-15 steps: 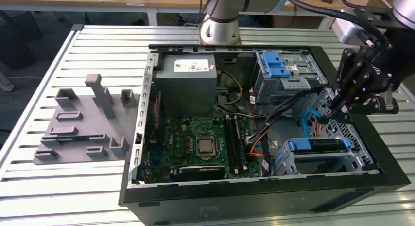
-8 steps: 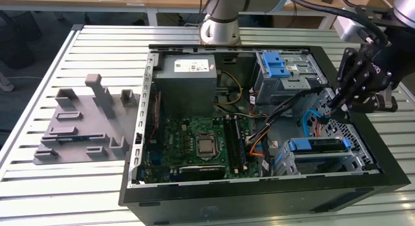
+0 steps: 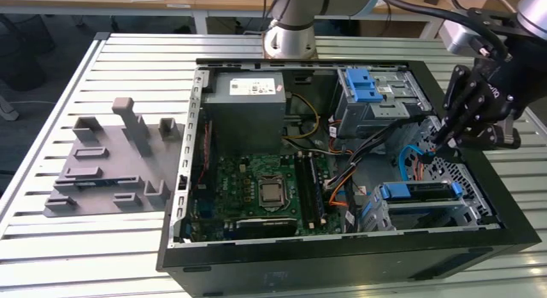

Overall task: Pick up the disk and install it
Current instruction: 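Insert the first disk wire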

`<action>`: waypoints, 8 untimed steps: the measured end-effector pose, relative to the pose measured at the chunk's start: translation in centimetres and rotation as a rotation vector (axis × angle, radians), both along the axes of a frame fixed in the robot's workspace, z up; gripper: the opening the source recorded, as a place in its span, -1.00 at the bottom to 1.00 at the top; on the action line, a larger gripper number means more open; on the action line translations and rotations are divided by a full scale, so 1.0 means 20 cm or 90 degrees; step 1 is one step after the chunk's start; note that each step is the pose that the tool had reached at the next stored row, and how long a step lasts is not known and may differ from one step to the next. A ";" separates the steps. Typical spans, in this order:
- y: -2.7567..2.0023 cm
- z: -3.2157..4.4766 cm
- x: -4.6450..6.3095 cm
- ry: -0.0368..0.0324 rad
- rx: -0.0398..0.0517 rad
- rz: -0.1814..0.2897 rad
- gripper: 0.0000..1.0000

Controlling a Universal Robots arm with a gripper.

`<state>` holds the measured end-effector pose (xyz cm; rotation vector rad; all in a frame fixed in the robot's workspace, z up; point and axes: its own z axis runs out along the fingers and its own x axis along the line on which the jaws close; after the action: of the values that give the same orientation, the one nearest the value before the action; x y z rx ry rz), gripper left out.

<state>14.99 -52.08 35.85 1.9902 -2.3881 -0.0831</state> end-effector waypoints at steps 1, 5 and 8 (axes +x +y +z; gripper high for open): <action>0.001 -0.002 0.00 0.0000 -0.0006 -0.006 -0.50; 0.002 -0.011 0.00 -0.0001 -0.0050 -0.019 -0.50; 0.007 -0.016 0.01 -0.0002 -0.0121 -0.025 -0.50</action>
<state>15.14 -51.94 35.54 1.9358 -2.4191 -0.0608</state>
